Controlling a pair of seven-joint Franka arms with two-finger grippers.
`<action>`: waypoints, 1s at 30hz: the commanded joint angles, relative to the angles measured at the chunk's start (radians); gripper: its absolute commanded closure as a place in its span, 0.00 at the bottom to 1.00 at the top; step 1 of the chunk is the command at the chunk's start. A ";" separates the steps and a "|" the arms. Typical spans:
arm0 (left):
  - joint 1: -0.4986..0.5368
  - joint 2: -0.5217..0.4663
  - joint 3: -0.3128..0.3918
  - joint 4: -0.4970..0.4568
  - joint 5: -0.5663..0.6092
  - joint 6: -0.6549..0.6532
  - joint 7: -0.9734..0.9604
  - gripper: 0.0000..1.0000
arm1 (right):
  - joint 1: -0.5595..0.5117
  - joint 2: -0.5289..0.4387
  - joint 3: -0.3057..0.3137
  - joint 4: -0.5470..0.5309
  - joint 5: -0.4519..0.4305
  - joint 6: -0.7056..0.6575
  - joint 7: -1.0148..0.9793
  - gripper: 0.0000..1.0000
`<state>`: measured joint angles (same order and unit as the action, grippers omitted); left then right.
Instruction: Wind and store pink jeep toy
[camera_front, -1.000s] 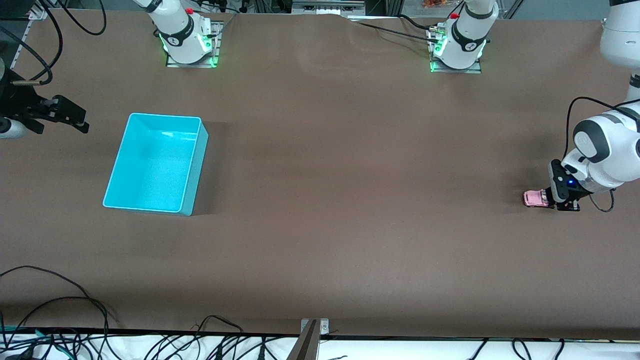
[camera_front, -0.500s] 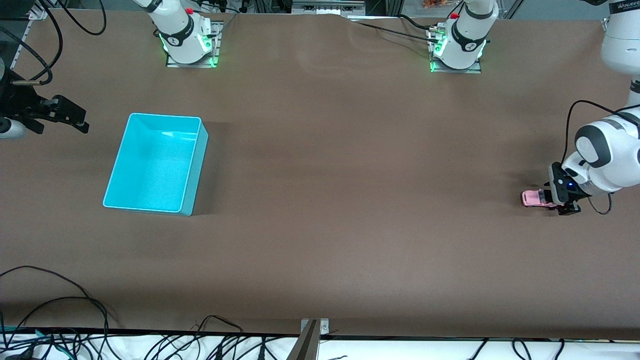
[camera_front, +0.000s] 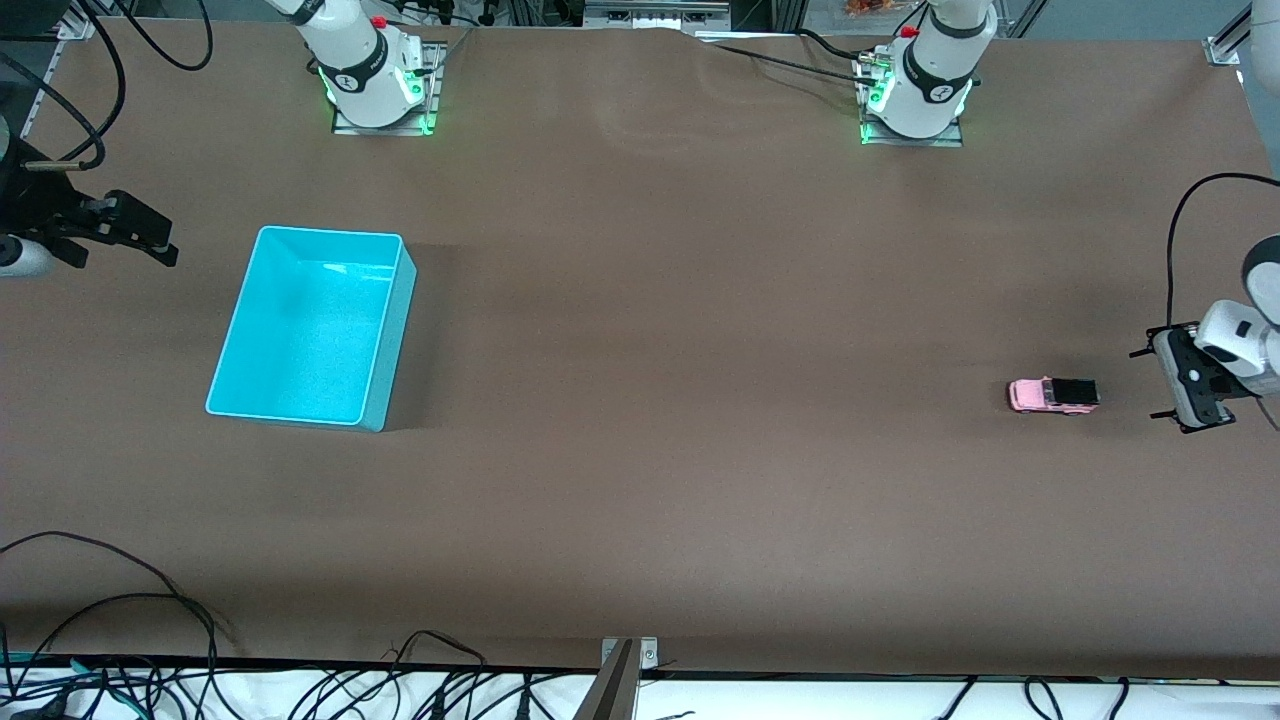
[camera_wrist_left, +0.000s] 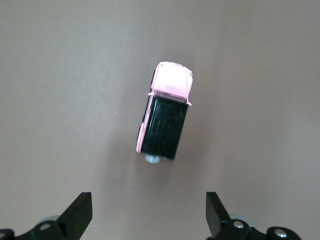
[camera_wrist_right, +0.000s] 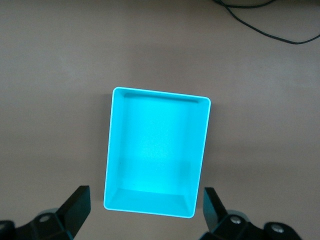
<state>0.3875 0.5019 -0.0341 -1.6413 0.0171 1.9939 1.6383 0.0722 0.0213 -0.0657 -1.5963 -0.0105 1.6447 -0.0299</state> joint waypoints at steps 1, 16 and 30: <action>-0.002 -0.006 -0.030 0.080 -0.005 -0.147 -0.155 0.00 | 0.000 0.003 -0.002 0.012 -0.005 -0.006 -0.012 0.00; -0.002 -0.114 -0.227 0.150 0.006 -0.385 -0.642 0.00 | 0.000 0.003 -0.002 0.012 -0.005 -0.006 -0.012 0.00; -0.002 -0.163 -0.443 0.178 0.007 -0.484 -1.120 0.00 | 0.000 0.003 -0.002 0.012 -0.005 -0.006 -0.012 0.00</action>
<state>0.3806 0.3496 -0.4228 -1.4789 0.0173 1.5465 0.6496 0.0721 0.0214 -0.0658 -1.5963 -0.0105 1.6447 -0.0299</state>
